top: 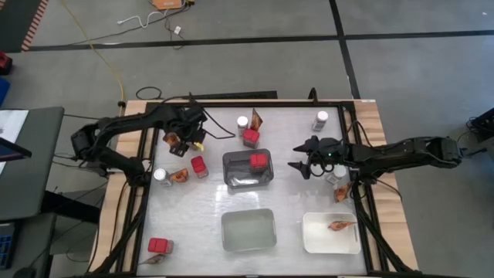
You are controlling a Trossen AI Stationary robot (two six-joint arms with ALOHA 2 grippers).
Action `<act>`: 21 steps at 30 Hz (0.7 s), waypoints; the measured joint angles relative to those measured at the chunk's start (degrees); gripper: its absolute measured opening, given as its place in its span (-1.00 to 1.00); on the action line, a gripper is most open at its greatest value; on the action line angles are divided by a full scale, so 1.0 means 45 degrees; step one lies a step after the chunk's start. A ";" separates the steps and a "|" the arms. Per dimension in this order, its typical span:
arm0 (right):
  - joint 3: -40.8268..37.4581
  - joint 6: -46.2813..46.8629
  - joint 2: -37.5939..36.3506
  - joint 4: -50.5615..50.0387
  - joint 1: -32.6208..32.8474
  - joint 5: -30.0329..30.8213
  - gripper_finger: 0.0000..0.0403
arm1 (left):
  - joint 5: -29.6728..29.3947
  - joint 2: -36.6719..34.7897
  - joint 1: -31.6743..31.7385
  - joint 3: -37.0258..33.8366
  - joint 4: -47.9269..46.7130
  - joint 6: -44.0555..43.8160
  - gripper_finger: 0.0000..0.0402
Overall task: Sort spices by type
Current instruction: Put the red seasoning can into the black bin
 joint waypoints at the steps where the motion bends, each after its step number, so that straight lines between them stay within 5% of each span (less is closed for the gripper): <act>1: 0.0002 0.0000 0.0000 -0.0031 0.0000 0.0004 0.91 | 0.0004 -0.0015 0.0009 0.0004 -0.0045 -0.0028 0.39; 21: 0.0004 -0.0010 0.0000 -0.0013 0.0004 0.0014 0.91 | 0.0061 -0.0811 0.0691 -0.0394 0.0336 0.0107 0.39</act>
